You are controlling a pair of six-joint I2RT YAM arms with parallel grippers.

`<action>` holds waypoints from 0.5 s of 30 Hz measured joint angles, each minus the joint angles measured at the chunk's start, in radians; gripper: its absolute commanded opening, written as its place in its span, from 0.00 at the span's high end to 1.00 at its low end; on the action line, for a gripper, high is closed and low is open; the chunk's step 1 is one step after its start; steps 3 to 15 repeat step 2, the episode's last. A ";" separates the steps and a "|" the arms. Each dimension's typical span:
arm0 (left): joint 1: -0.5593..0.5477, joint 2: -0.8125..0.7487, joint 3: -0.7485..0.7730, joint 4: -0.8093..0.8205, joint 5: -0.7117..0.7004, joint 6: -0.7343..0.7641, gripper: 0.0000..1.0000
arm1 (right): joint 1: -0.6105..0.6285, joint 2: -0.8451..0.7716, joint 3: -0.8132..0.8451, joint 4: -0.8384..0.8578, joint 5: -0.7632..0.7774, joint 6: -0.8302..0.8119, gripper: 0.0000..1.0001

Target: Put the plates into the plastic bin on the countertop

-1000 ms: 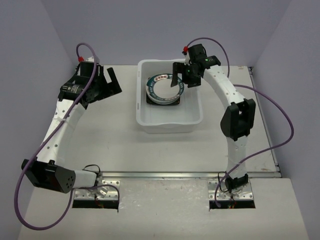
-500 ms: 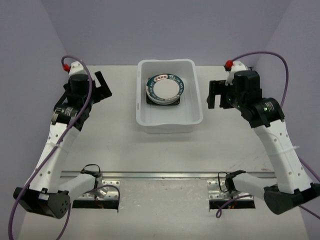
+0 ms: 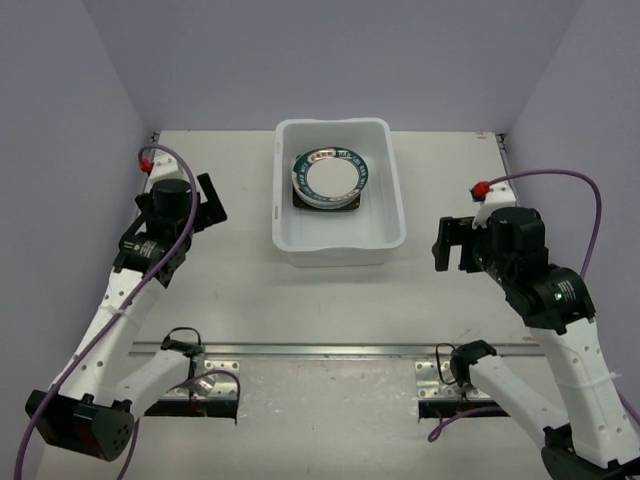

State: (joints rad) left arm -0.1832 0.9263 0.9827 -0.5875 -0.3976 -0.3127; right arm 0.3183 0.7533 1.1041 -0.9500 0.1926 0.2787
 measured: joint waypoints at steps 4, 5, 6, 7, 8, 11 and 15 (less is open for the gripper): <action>-0.008 0.000 -0.003 -0.001 -0.011 0.002 0.00 | 0.000 -0.016 -0.002 0.009 0.002 0.000 0.01; -0.008 0.000 -0.003 -0.001 -0.011 0.002 0.00 | 0.000 -0.016 -0.002 0.009 0.002 0.000 0.01; -0.008 0.000 -0.003 -0.001 -0.011 0.002 0.00 | 0.000 -0.016 -0.002 0.009 0.002 0.000 0.01; -0.008 0.000 -0.003 -0.001 -0.011 0.002 0.00 | 0.000 -0.016 -0.002 0.009 0.002 0.000 0.01; -0.008 0.000 -0.003 -0.001 -0.011 0.002 0.00 | 0.000 -0.016 -0.002 0.009 0.002 0.000 0.01; -0.008 0.000 -0.003 -0.001 -0.011 0.002 0.00 | 0.000 -0.016 -0.002 0.009 0.002 0.000 0.01; -0.008 0.000 -0.003 -0.001 -0.011 0.002 0.00 | 0.000 -0.016 -0.002 0.009 0.002 0.000 0.01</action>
